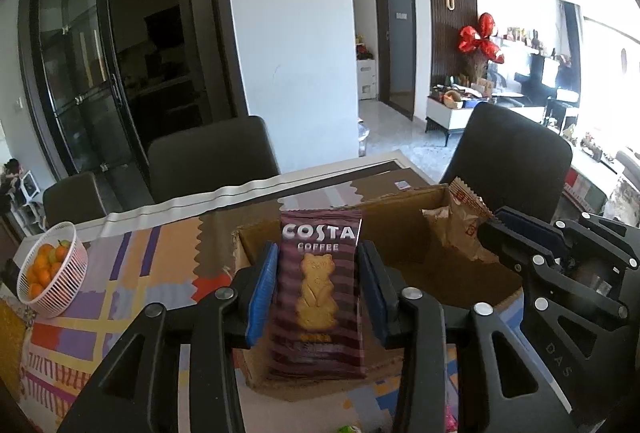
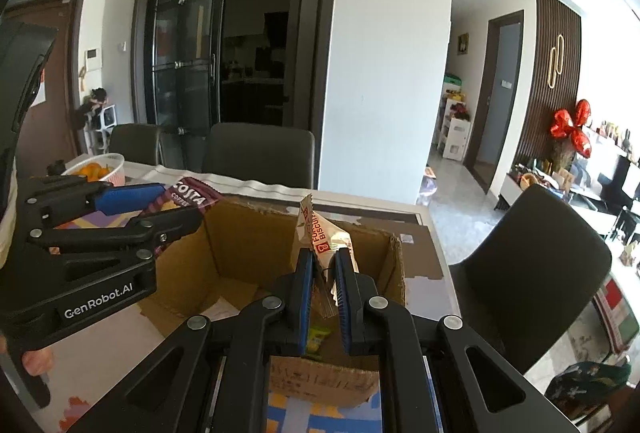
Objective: Organize snacks
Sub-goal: 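Lift both snacks into the cardboard box and open both tools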
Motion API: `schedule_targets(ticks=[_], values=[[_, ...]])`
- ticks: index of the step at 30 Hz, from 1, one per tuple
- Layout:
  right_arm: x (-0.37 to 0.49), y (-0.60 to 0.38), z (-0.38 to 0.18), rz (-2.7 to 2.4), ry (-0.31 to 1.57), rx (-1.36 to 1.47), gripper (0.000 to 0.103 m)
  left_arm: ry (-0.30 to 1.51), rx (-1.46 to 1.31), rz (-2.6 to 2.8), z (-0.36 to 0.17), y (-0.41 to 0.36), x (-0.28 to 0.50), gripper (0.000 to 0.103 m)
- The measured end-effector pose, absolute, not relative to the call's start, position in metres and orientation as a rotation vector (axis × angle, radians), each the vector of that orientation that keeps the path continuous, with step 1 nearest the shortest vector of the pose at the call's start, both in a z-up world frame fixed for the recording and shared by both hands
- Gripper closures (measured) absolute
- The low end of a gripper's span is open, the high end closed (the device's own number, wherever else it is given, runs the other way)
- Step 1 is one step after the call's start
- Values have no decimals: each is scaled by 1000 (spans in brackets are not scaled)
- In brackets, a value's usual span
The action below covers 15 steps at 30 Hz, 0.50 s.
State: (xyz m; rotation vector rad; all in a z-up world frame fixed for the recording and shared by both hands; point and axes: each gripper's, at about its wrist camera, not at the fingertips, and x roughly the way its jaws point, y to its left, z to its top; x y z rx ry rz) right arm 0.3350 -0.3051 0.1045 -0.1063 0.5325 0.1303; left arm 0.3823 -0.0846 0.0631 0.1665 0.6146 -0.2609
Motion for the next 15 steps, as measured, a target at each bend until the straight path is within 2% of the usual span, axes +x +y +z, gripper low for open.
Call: schedule_targets(ticks=[2, 3, 4, 5, 6, 11, 15], values=[[341, -307, 102, 126, 545, -96, 89, 609, 171, -233, 63, -83, 382, 52], [344, -307, 102, 115, 549, -94, 82, 605, 168, -229, 64, -82, 380, 46], [344, -311, 101, 106, 554, -92, 75, 602, 165, -228, 64, -81, 377, 44], [344, -313, 100, 103, 560, -83, 62, 605, 164, -223, 64, -80, 374, 44], [344, -313, 101, 100, 559, -77, 56, 608, 165, -215, 63, -78, 373, 44], [327, -314, 104, 108, 562, -75, 56, 602, 179, -200, 63, -70, 351, 43], [306, -315, 108, 117, 557, -62, 52, 599, 163, -211, 64, -62, 328, 42]])
